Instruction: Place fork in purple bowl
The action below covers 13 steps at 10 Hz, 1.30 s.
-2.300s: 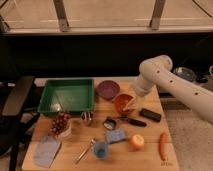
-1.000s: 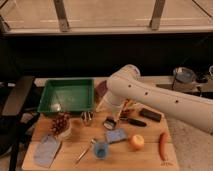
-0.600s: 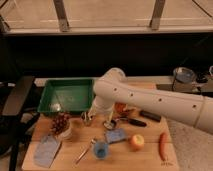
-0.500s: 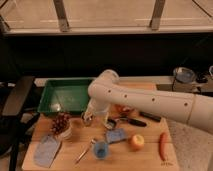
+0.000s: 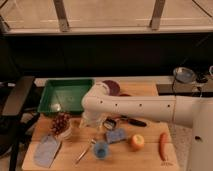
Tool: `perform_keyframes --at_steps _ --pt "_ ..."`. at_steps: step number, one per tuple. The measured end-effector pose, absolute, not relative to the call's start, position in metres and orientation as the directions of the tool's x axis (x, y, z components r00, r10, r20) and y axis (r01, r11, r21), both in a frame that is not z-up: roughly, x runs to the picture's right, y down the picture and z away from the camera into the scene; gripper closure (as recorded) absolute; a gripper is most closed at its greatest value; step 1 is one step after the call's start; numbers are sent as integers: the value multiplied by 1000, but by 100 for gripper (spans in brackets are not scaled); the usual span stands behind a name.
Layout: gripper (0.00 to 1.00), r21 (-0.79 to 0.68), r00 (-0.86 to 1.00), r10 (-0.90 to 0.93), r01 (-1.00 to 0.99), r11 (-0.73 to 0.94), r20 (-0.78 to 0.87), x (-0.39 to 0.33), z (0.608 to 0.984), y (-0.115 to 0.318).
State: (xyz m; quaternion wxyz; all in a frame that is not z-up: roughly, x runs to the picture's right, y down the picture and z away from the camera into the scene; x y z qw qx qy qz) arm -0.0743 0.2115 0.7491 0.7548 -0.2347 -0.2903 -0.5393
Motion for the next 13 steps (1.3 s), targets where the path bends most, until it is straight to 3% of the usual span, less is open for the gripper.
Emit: perform_keyframes --at_steps 8,9,13 --pt "40 -134 332 -591 925 354 735 -57 800 264" --pt "46 -134 328 -592 928 348 736 -58 801 267" --pt "86 -142 332 -587 928 346 738 -55 798 267"
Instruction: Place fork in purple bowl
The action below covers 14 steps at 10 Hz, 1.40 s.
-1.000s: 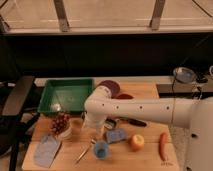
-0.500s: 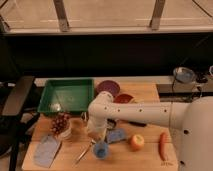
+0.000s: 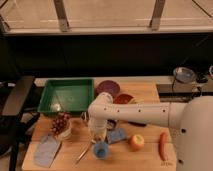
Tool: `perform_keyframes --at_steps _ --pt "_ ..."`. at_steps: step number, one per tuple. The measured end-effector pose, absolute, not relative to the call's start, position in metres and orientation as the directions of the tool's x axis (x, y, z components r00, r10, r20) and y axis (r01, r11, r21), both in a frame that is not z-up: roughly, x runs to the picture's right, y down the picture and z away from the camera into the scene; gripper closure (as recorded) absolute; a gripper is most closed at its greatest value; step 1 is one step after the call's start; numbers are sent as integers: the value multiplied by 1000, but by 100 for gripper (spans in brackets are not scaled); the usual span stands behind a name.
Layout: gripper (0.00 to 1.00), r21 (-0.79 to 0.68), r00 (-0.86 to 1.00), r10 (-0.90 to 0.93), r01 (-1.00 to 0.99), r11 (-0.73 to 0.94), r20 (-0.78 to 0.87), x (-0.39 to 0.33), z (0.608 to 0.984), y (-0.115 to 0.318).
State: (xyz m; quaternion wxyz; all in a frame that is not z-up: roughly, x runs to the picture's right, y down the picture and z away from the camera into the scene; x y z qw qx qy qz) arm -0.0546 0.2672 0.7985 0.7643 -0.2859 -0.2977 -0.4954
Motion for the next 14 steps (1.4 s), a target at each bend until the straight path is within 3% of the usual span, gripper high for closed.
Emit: perform_keyframes --at_steps 2,6,11,14 --pt "100 -137 328 -594 929 343 735 -54 798 267" --pt "100 -84 335 -638 917 389 693 -55 766 233" --pt "100 13 359 -712 889 458 603 -33 705 142" --pt "100 35 412 -741 863 504 531 -11 675 66"
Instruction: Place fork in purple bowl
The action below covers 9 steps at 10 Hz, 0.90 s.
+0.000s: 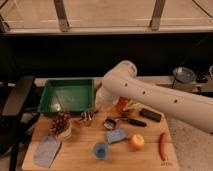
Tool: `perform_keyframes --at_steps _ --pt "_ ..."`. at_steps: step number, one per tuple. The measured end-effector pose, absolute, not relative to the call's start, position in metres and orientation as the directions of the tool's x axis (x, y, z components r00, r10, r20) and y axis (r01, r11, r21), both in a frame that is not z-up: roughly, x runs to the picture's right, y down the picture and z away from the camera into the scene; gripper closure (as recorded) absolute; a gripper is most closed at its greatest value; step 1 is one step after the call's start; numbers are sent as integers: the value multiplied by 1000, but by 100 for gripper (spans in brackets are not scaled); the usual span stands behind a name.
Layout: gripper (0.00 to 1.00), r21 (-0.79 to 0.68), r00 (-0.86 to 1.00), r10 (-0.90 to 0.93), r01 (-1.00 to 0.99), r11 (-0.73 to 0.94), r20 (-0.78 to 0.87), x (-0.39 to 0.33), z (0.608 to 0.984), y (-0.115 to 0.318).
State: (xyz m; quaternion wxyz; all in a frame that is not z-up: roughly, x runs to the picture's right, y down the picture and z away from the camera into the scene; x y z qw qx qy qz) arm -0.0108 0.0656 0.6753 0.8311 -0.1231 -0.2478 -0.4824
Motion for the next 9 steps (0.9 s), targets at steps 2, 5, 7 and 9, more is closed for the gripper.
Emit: perform_keyframes --at_steps 2,5,7,9 --pt "100 63 465 -751 831 553 468 5 662 -3" --pt "100 104 533 -738 778 620 413 24 673 -96" --pt "100 115 559 -722 753 648 408 35 684 -125" --pt "100 118 569 -715 743 659 405 40 687 -135"
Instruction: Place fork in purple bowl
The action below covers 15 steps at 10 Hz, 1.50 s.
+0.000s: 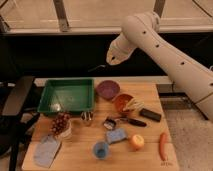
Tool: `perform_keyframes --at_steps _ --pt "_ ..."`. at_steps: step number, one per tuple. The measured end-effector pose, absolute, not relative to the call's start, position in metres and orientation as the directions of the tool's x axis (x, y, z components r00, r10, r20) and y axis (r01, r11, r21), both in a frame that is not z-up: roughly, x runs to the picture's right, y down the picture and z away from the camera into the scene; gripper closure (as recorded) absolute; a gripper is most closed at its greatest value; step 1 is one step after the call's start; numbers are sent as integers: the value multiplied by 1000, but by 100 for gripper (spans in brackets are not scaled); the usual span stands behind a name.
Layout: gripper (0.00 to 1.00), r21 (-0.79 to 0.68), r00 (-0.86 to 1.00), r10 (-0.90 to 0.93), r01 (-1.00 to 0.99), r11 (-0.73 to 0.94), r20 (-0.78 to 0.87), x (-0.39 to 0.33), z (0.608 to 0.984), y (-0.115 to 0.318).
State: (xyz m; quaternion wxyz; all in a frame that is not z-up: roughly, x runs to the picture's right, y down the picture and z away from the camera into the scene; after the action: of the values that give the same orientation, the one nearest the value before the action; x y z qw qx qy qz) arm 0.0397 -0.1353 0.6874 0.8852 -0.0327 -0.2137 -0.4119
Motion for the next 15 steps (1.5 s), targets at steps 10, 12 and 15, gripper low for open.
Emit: perform_keyframes --at_steps 10,12,15 --pt "76 -82 694 -593 675 733 408 110 774 -101" --pt "57 -115 714 -551 649 752 431 115 795 -84" --pt "28 -147 729 -493 618 772 475 119 819 -64"
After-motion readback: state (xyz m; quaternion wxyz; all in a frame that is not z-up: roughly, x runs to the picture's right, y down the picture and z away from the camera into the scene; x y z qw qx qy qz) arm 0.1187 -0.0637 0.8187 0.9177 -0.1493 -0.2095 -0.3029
